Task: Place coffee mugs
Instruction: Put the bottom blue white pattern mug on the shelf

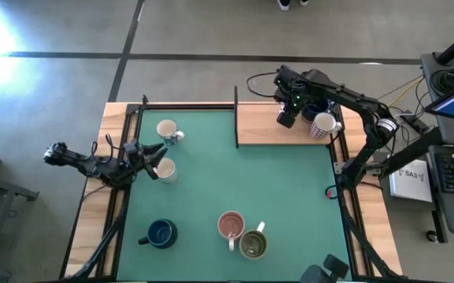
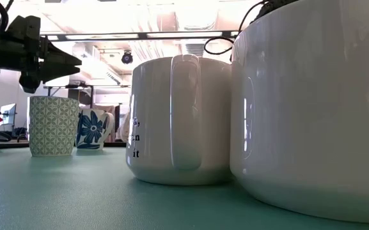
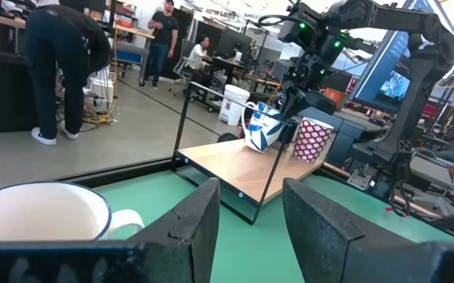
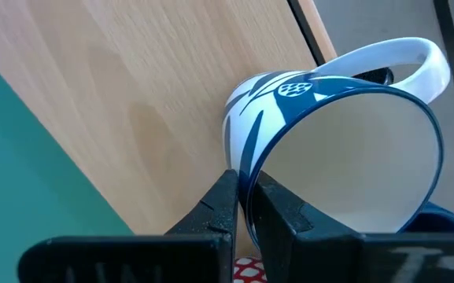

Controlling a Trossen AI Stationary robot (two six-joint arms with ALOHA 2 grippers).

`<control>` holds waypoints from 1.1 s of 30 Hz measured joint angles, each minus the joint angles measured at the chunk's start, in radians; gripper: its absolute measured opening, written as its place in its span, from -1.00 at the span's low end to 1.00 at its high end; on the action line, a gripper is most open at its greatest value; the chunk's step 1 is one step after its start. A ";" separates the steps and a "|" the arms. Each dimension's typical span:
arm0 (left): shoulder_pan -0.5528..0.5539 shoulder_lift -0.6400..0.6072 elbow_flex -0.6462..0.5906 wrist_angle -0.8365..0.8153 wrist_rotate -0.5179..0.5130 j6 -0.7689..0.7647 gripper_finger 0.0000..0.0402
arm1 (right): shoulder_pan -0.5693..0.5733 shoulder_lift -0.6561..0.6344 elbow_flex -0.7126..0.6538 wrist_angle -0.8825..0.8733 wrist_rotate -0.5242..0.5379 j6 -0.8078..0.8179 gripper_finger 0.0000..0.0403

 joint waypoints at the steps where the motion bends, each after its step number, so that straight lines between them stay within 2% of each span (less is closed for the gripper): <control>1: 0.000 0.000 0.000 0.000 0.000 0.000 -0.39 | 0.000 0.003 0.001 -0.001 0.000 0.000 -0.89; 7: 0.000 0.000 0.000 0.000 0.000 0.000 -0.39 | 0.000 0.013 0.002 -0.001 0.003 -0.004 -0.87; 14: 0.000 0.000 0.000 0.000 0.000 0.000 -0.39 | 0.000 0.015 0.002 -0.004 0.004 -0.013 -0.74; 19: 0.000 0.000 0.000 0.000 0.000 0.000 -0.39 | 0.000 0.015 0.002 -0.001 0.069 -0.025 -0.68; 33: 0.000 0.000 0.000 0.000 0.000 0.000 -0.39 | 0.000 0.015 0.002 0.056 0.078 -0.025 -0.68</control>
